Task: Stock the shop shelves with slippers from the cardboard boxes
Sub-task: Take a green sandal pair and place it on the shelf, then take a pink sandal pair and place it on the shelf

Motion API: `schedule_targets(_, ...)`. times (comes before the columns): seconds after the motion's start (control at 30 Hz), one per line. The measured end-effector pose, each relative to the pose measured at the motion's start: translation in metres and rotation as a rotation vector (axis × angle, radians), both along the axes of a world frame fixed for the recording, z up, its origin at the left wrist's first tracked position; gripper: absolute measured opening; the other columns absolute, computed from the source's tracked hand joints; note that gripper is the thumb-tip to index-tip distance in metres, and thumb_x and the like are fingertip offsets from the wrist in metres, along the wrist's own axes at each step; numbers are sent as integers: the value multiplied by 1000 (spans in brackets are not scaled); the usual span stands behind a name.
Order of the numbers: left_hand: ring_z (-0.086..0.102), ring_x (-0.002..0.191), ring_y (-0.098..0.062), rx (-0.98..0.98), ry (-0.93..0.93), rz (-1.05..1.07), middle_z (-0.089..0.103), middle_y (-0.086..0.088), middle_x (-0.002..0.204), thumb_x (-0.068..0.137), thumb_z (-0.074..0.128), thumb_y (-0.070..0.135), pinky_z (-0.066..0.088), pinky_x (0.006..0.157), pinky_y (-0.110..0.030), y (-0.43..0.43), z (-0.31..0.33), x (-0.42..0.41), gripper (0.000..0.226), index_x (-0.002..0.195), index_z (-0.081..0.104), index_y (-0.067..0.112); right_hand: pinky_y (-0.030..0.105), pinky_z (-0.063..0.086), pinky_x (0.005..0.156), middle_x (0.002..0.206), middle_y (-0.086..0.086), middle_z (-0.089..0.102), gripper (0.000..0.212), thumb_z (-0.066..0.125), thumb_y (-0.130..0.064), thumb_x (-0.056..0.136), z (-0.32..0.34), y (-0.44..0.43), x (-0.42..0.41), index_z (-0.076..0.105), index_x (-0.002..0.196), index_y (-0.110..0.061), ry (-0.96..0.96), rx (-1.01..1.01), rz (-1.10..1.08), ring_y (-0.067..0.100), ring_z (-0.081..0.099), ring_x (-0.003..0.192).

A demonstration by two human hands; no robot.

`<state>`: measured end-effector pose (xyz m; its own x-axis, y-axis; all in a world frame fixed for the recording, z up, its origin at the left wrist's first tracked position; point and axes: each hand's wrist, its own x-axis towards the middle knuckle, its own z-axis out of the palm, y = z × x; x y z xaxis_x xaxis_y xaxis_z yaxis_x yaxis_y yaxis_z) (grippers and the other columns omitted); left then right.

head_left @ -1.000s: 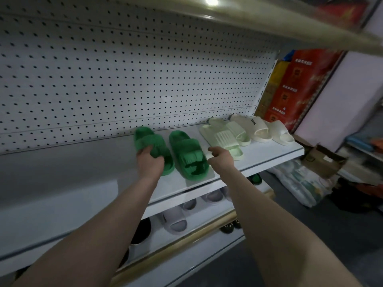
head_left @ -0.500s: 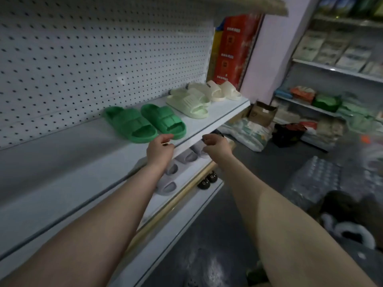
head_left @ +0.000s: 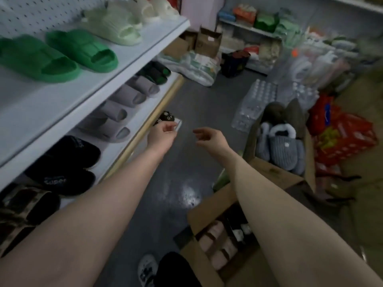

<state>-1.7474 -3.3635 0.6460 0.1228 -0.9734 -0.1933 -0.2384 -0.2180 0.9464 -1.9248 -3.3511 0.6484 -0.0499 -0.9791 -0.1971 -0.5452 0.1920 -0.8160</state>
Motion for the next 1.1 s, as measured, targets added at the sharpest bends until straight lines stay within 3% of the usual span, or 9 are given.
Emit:
schedule_targets(0.13,64,103,-16,48,-13,-116,68,3,102,88,62,11,50,95,-33,19,-34,-45,23,104,68,25,30,54,86,101,2,68,39,71,-2,80,-36,40,-50,69,117,-16,19,81,-97,17,65,97)
schedule_targets(0.3,63,103,-13,116,-65,-273,68,5,105,88,62,15,50,90,-30,55,-80,-102,22,103,66,31,24,52,77,107,3,67,41,68,2,83,-74,93,-106,66,121,-14,-33,217,-232,16,63,101)
schedule_targets(0.53,59,98,-10,220,-167,-384,63,9,101,92,61,16,42,76,-18,118,-134,-179,19,107,67,26,37,55,95,113,2,67,43,70,1,84,-143,166,-175,66,120,-23,-81,394,-317,17,64,106)
schedule_targets(0.67,56,101,-8,290,-174,-433,63,7,109,94,60,15,41,84,-21,154,-170,-221,25,117,66,20,33,53,95,115,-2,67,42,66,-1,87,-183,206,-209,66,124,-23,-122,479,-347,16,62,107)
schedule_targets(0.8,57,97,-9,385,-200,-450,64,3,108,92,61,14,40,81,-20,183,-225,-250,26,117,64,19,30,52,92,106,-9,66,30,63,-7,91,-240,244,-239,68,109,-31,-146,508,-441,8,61,101)
schedule_targets(0.93,57,99,-12,523,-189,-441,62,2,111,96,56,15,45,79,-24,201,-289,-262,28,123,59,17,32,53,95,103,-5,70,32,66,-3,86,-309,272,-254,69,99,-33,-121,559,-516,14,65,102)
schedule_targets(1.1,59,105,-16,666,-204,-433,62,1,117,95,56,20,48,89,-29,217,-392,-263,32,127,57,20,23,49,85,103,-5,69,32,60,-3,90,-401,294,-260,69,111,-25,-66,655,-536,12,64,97)
